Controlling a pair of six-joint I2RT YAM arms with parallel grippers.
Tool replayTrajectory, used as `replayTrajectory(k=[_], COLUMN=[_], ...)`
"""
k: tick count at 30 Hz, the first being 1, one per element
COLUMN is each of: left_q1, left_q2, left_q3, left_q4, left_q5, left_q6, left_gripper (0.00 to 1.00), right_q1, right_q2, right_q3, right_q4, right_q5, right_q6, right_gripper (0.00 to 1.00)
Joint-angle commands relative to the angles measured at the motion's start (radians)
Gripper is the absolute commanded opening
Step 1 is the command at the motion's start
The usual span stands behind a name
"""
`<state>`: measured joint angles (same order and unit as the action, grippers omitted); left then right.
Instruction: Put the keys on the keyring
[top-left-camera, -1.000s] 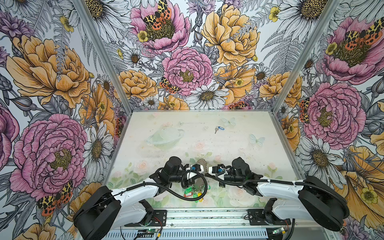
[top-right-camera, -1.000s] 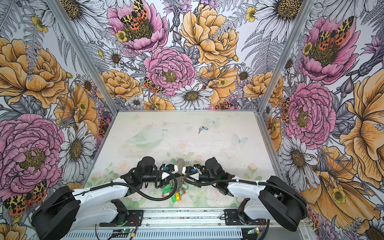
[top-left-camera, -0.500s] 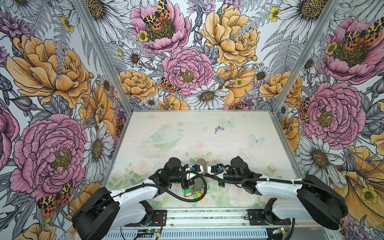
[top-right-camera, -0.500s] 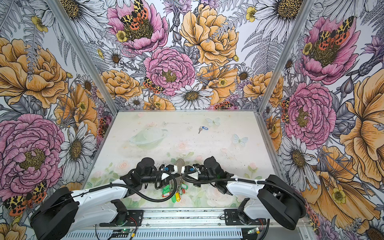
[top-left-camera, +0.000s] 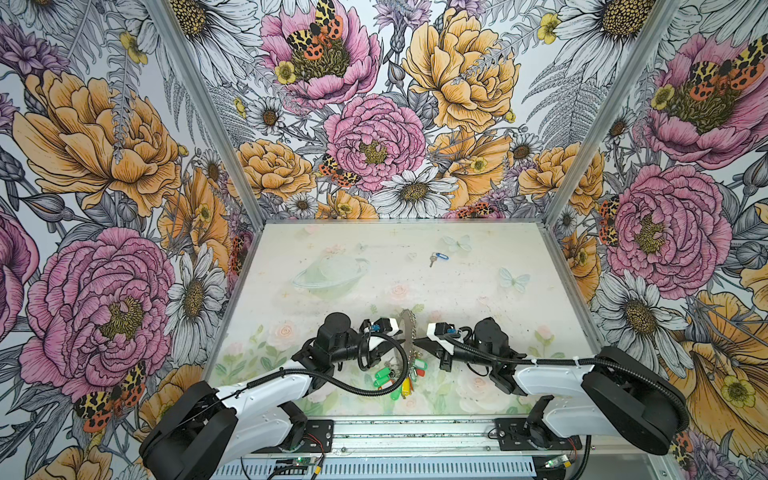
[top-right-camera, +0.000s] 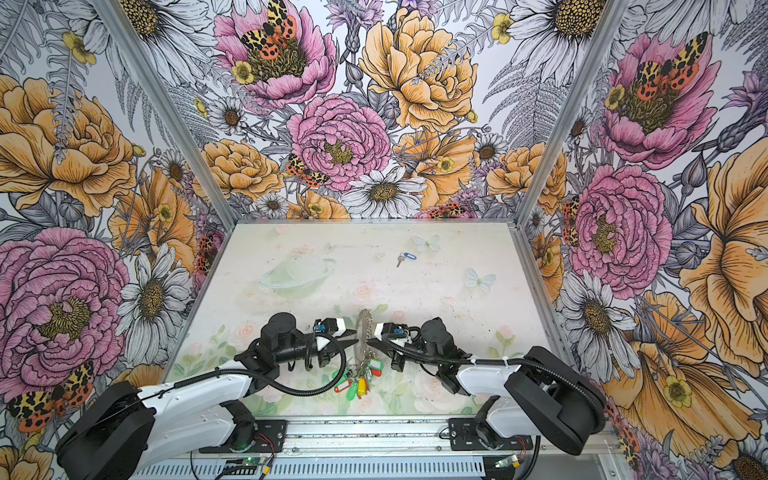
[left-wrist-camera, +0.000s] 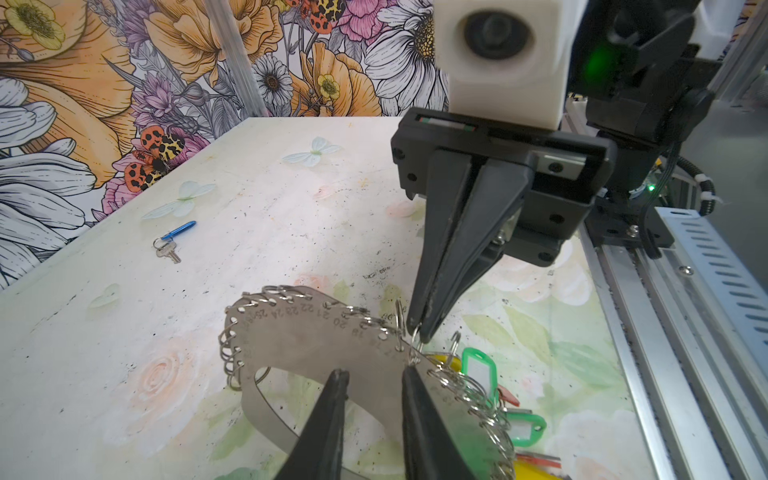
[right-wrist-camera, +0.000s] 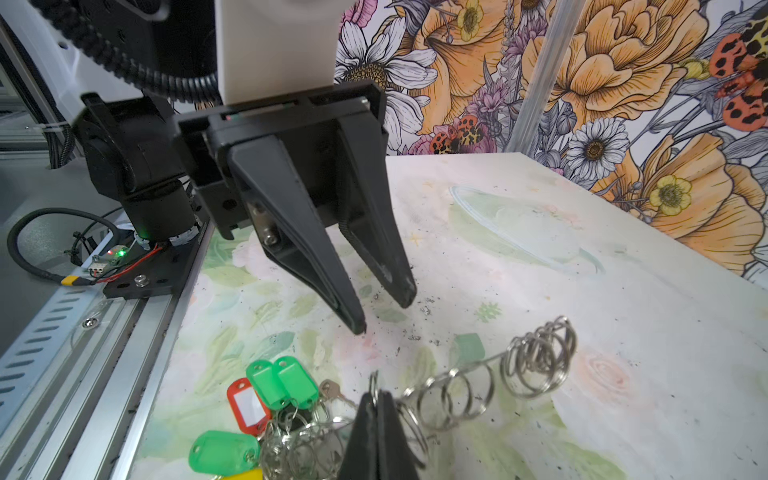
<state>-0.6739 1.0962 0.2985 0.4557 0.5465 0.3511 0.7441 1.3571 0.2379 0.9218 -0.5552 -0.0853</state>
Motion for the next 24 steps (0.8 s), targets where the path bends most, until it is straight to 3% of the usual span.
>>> replayTrajectory(k=[1,14,24], left_q1=[0.011,0.013,0.013], left_q2=[0.016,0.058,0.045], left_q3=[-0.012,0.003,0.001], left_q4=[0.064,0.059,0.068], left_q5=[0.068,0.127,0.125], left_q6=[-0.043,-0.038,-0.054], left_gripper=[0.27,0.32,0.28], right_q1=[-0.009,-0.01,0.004], right_q2=[0.056,0.081,0.118], right_q3=[-0.012,-0.024,-0.012], right_q4=[0.308,0.375,0.404], right_q5=[-0.035,-0.042,-0.099], right_q6=[0.093,0.094,0.092], right_gripper=[0.0,0.0,0.0])
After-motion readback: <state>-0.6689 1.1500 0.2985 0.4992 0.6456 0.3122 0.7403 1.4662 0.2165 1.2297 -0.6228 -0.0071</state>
